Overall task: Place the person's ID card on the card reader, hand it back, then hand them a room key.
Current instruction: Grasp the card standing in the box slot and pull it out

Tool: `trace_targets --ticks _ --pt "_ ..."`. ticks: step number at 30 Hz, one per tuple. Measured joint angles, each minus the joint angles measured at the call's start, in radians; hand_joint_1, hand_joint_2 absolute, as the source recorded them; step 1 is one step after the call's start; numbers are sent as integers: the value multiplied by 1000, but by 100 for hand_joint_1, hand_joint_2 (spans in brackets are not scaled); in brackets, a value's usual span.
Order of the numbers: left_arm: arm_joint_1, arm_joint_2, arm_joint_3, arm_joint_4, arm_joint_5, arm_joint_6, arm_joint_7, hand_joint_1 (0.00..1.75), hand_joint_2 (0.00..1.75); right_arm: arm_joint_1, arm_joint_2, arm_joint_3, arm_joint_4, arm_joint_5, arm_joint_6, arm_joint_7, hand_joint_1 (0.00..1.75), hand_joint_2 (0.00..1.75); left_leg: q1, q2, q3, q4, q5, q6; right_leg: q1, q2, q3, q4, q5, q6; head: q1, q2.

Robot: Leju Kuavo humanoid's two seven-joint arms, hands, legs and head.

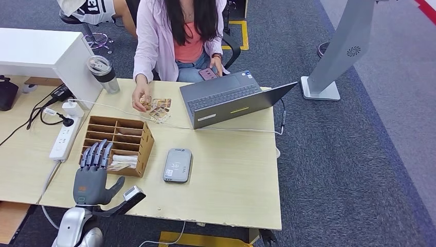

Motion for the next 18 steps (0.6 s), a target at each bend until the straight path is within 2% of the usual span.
trace_targets --ticks 18 --pt "0 1 0 5 0 -1 -14 0 175 0 1 0 0 -17 -16 -5 0 175 0 0 0 0 0 0 0 0 0 0 0 0 0 0"
